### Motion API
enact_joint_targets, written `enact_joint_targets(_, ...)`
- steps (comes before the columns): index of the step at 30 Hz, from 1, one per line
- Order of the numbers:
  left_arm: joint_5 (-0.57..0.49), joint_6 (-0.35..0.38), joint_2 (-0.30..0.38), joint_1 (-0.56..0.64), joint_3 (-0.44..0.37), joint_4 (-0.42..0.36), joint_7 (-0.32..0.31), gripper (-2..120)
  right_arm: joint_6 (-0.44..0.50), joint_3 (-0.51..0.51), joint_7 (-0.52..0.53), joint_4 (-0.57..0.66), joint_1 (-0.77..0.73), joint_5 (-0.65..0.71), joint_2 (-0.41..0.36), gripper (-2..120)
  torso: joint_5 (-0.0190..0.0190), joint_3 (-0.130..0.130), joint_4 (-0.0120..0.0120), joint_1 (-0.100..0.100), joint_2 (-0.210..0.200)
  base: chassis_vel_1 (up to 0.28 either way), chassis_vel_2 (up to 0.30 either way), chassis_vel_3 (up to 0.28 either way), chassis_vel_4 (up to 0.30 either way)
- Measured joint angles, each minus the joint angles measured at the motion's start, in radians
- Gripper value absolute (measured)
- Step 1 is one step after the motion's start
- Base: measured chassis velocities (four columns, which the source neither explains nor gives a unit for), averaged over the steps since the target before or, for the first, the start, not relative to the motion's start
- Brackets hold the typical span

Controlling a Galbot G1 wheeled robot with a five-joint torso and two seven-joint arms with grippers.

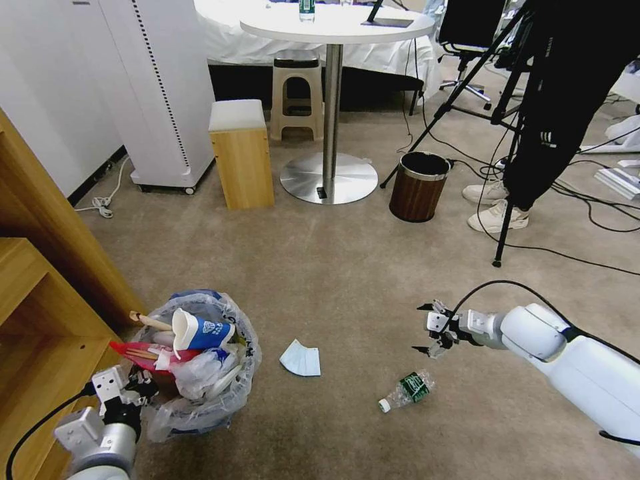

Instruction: Pick up the trash bin and place the garbage on the floor into it.

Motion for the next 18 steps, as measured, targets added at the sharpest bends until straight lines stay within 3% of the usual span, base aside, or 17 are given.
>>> enact_joint_targets(6,0.007,0.0,-0.005,0.004,-0.001,0.004,0.0,0,0.015,-0.063,-0.01,0.028,0.023,0.023,0.011,100,0.0001,0.0,-0.0001,0.0,0.0,0.0,0.0,0.0,0.0)
enact_joint_targets(11,0.007,0.001,-0.003,-0.003,-0.002,0.007,0.0,0,0.005,-0.067,-0.019,0.113,0.032,0.044,-0.021,100,-0.0002,0.0,0.0,0.0,0.0,0.0,0.0,0.0,0.0)
enact_joint_targets(18,0.005,0.005,0.001,-0.011,-0.004,0.011,-0.004,0,0.02,-0.07,-0.007,0.12,0.018,0.034,-0.073,100,-0.0002,0.0,-0.0003,0.0,0.0,0.0,0.0,0.0,0.0)
